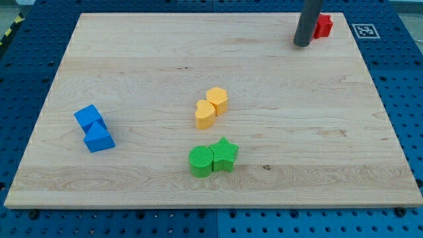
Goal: Push the yellow heart below the red blocks
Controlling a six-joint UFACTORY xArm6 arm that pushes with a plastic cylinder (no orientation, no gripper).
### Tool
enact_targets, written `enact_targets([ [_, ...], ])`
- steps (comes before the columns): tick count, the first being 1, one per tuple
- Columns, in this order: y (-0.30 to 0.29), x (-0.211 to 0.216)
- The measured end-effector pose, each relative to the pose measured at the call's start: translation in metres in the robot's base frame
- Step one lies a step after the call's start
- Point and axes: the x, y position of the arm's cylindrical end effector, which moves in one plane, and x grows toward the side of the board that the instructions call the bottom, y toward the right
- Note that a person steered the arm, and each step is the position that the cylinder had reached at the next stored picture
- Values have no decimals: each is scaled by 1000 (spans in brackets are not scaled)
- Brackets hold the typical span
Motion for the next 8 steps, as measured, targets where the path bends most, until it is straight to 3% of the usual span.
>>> enact_targets([
  [2,17,-22],
  [3,-15,-6],
  [6,-246,104],
  [7,-290,166],
  [8,-290,201],
])
